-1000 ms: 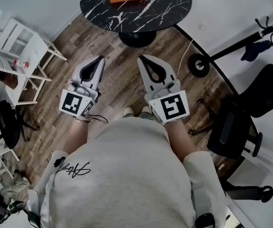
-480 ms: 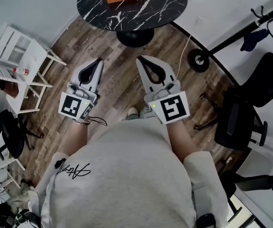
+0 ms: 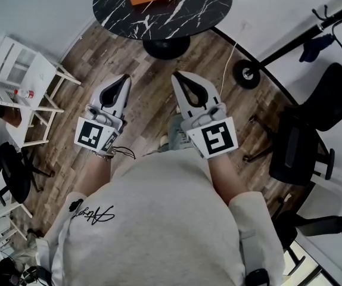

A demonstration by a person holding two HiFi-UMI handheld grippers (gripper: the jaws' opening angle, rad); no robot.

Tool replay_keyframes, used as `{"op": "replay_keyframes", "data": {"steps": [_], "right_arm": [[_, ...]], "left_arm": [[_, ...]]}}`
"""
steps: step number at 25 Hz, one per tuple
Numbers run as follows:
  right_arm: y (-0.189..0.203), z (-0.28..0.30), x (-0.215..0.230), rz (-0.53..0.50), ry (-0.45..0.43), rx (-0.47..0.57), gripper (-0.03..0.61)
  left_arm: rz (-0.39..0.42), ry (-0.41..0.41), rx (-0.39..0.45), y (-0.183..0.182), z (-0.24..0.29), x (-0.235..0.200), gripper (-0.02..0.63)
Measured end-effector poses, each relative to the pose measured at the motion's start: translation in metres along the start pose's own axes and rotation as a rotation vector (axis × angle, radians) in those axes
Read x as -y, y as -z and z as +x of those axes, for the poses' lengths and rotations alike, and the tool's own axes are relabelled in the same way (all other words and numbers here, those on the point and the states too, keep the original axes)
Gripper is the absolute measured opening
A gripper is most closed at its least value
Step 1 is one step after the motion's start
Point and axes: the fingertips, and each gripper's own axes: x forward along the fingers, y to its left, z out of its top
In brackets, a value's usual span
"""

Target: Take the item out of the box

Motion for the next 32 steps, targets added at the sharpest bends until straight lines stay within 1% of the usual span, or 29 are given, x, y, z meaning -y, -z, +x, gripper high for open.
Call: {"op": "replay_keyframes", "data": {"steps": [10,19,26,32], "right_arm": [[-0.003,0.027,0.008,0.005,-0.040,0.019,0.008],[-0.002,0.059,0.039,0.001,-0.074,0.026,0.008],[0.001,0.089,0.064,0.002,-0.095,0.012,0.009],[0.001,0.111,0.083,0.004,-0.106,0.012,0.009]], "left_arm": [[0.020,-0.024,-0.001,-0.004,0.009,-0.018,0.003],[0.025,-0.043,0.001,-0.002,0.046,-0.042,0.003],[0.039,-0.036,-0.016,0.003,0.078,-0.060,0.003],[0.034,-0.040,-0.019,0.004,0.101,-0.076,0.003]]}}
